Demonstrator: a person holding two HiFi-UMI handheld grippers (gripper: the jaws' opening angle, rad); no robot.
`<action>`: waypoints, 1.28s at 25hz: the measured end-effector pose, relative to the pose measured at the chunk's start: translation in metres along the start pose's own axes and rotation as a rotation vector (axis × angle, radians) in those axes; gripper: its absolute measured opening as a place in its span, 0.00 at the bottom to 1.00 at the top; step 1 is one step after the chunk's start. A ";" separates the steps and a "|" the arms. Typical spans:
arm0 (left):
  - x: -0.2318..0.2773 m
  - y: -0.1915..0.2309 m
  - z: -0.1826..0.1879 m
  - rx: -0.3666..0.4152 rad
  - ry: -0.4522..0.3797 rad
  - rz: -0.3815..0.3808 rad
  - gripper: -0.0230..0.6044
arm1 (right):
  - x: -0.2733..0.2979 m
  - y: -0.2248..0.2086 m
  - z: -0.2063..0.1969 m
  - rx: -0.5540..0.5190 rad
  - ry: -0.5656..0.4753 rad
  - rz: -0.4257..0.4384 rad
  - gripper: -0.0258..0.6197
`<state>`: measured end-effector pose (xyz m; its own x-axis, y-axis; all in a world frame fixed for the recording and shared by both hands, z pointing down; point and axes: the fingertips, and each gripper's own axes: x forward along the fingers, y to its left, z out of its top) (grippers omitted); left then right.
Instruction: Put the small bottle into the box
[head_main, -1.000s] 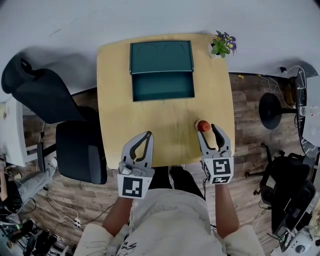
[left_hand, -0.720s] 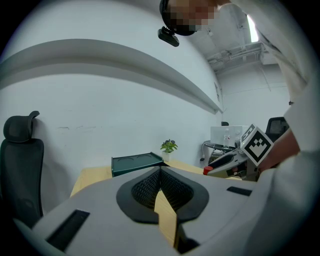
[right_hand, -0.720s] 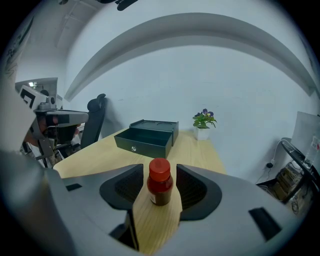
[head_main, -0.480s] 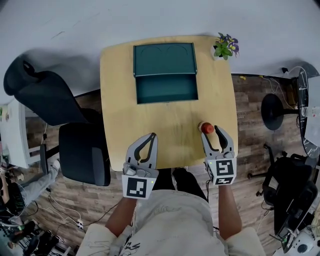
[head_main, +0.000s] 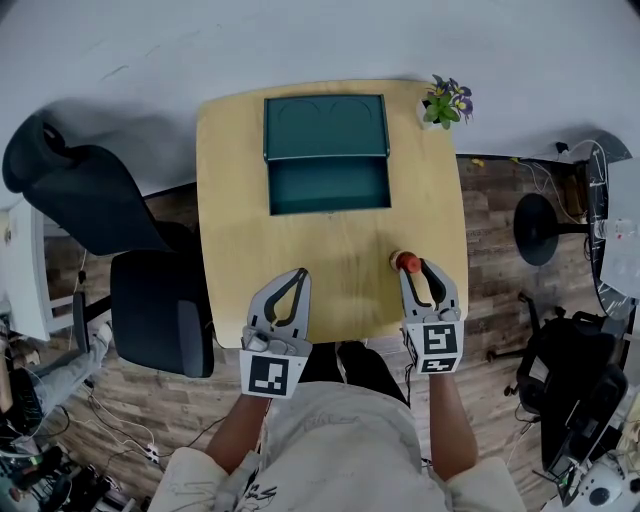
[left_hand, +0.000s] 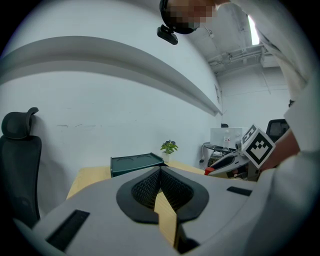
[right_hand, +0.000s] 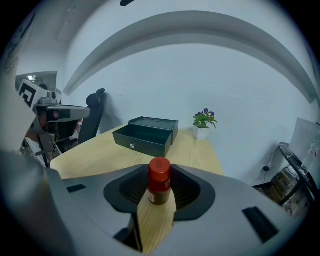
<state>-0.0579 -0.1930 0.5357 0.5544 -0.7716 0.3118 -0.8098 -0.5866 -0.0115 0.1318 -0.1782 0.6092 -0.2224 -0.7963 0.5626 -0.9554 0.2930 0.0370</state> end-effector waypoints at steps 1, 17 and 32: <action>0.000 0.000 0.001 0.001 0.001 0.000 0.05 | 0.000 0.000 0.000 -0.001 0.000 0.000 0.27; -0.003 -0.005 0.016 0.024 -0.018 0.025 0.05 | -0.014 0.004 0.010 -0.020 -0.018 0.031 0.26; -0.031 0.004 0.063 0.062 -0.112 0.143 0.05 | -0.065 0.013 0.074 -0.096 -0.191 0.076 0.26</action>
<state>-0.0661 -0.1863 0.4661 0.4556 -0.8686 0.1949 -0.8703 -0.4807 -0.1078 0.1188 -0.1622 0.5120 -0.3342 -0.8534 0.4001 -0.9137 0.3975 0.0846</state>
